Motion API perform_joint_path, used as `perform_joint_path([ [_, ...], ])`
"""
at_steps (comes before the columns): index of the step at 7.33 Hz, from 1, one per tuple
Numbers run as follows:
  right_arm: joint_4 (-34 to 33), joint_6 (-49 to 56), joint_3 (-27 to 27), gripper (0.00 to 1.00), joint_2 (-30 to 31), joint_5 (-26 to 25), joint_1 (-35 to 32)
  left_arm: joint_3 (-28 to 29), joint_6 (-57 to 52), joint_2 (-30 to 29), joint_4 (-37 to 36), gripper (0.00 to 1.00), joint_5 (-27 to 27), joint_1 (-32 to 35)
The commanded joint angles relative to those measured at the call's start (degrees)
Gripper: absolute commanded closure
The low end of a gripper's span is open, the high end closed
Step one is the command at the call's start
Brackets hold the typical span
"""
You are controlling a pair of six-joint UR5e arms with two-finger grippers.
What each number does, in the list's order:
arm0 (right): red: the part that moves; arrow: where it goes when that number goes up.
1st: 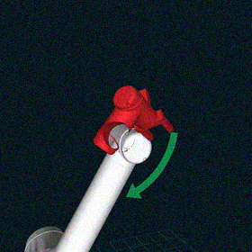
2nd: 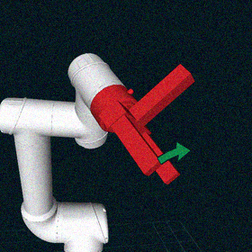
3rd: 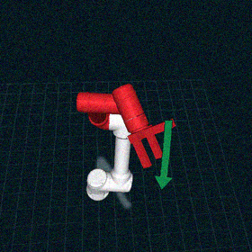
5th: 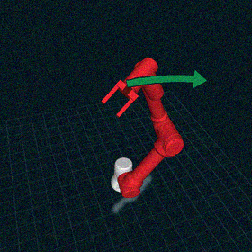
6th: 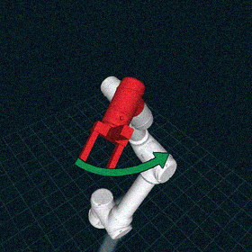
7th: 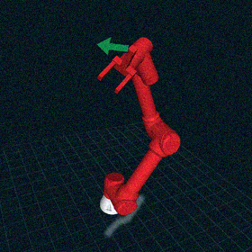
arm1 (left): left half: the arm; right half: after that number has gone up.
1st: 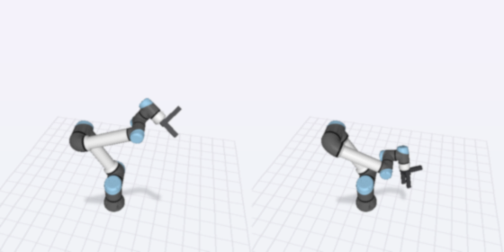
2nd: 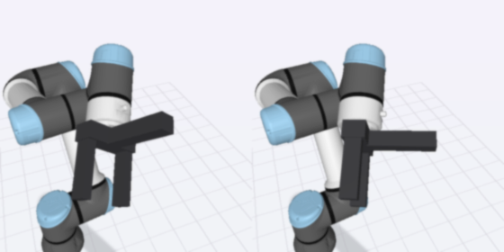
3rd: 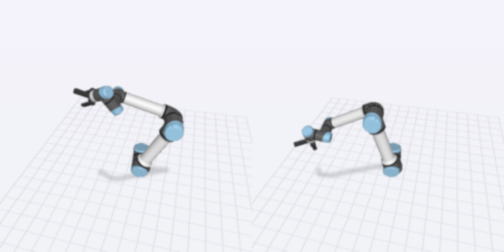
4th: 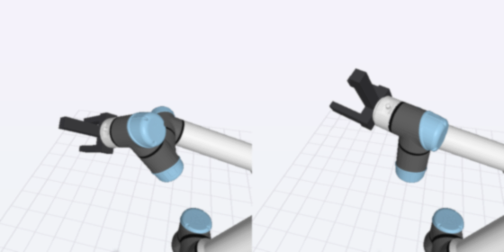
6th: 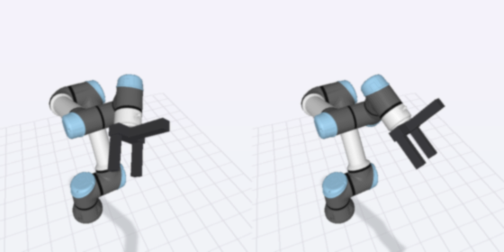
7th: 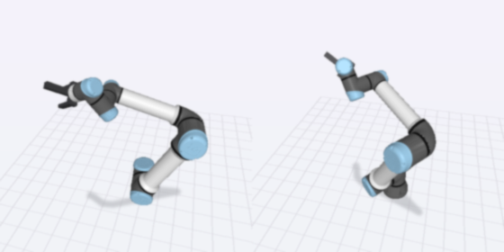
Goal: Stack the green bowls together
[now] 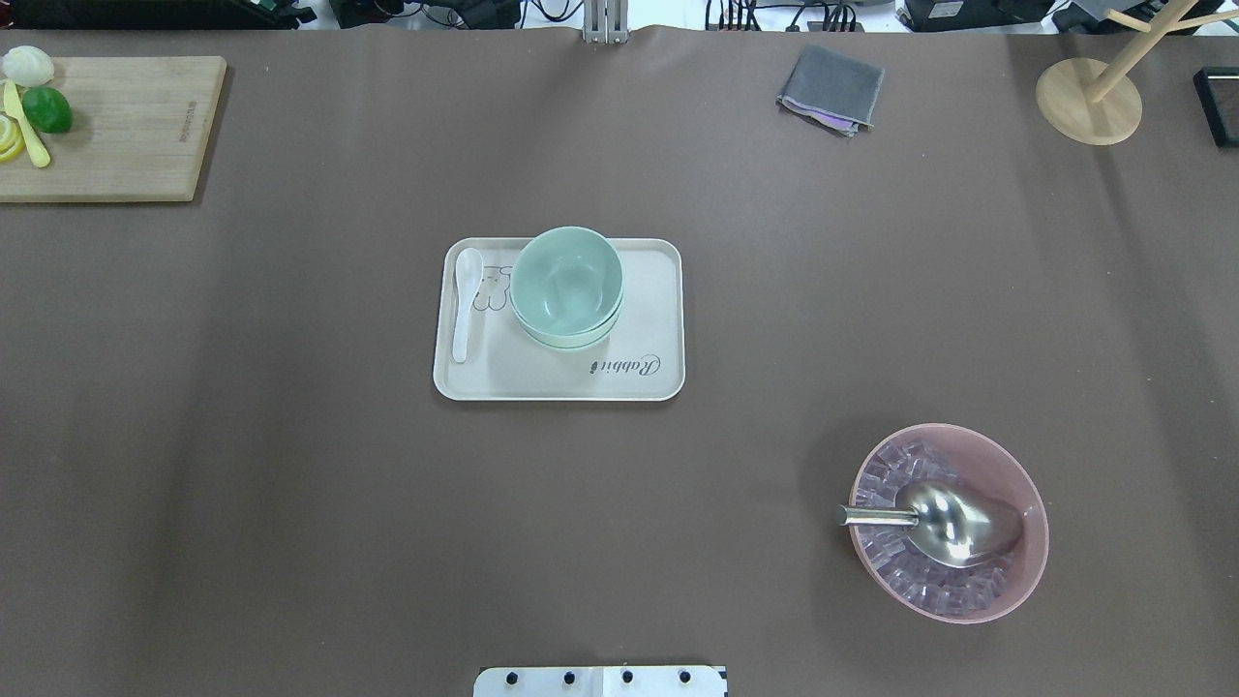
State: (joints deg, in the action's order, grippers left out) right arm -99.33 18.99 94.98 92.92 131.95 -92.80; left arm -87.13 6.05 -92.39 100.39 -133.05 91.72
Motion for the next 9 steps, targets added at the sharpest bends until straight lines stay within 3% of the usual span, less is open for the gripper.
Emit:
perform_joint_path([
  [1,0.1,-0.7,0.8,0.0,-0.2,0.1,0.0,-1.3,0.7,-0.4,-0.2,0.02,0.1,-0.1],
  [9,0.0,-0.8,1.8,0.0,0.0,0.2,0.0,-3.0,0.6,0.3,-0.3,0.02,0.0,0.0],
])
